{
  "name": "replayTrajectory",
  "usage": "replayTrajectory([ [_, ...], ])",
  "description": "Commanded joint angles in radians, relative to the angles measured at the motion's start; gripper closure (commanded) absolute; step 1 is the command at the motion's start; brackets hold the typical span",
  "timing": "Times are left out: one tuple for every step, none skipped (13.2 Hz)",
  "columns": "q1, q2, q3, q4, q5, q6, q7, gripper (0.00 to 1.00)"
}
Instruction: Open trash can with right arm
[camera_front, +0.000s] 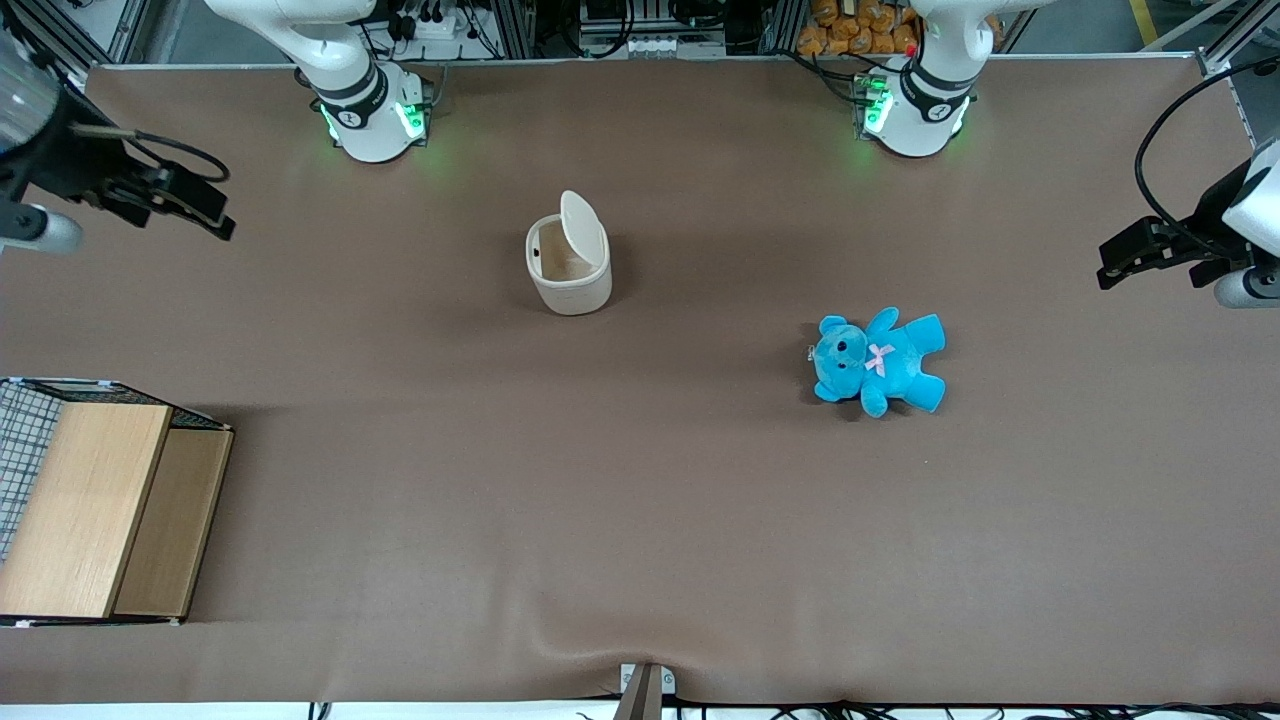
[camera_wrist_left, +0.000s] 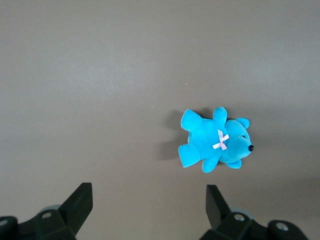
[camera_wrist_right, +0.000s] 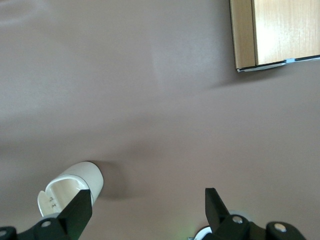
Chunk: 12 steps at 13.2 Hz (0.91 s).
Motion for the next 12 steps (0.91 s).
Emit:
replayTrajectory([
  [-0.003,-0.06,-0.004,-0.072,-0.008,0.01,-0.023,0.0],
  [-0.003,-0.068,-0.004,-0.081,-0.008,0.013,-0.023,0.0],
  [-0.004,-0.069,-0.004,-0.084,-0.008,0.02,-0.025,0.0],
  [-0.006,-0.069,-0.016,-0.084,-0.008,0.03,-0.034,0.0],
  [-0.006,-0.068,-0.039,-0.084,-0.008,0.04,-0.069,0.0],
  [-0.008,-0.065,-0.051,-0.083,-0.008,0.047,-0.099,0.0],
  [-0.008,-0.06,-0.059,-0.083,-0.008,0.059,-0.104,0.0],
  [-0.008,-0.052,-0.061,-0.075,-0.011,0.072,-0.107,0.0],
  [-0.011,-0.039,-0.062,-0.07,-0.015,0.089,-0.11,0.0],
  [-0.014,-0.022,-0.062,-0.055,-0.022,0.093,-0.121,0.0],
  [-0.018,-0.017,-0.062,-0.049,-0.022,0.093,-0.136,0.0],
  [-0.018,-0.017,-0.064,-0.049,-0.022,0.092,-0.141,0.0],
])
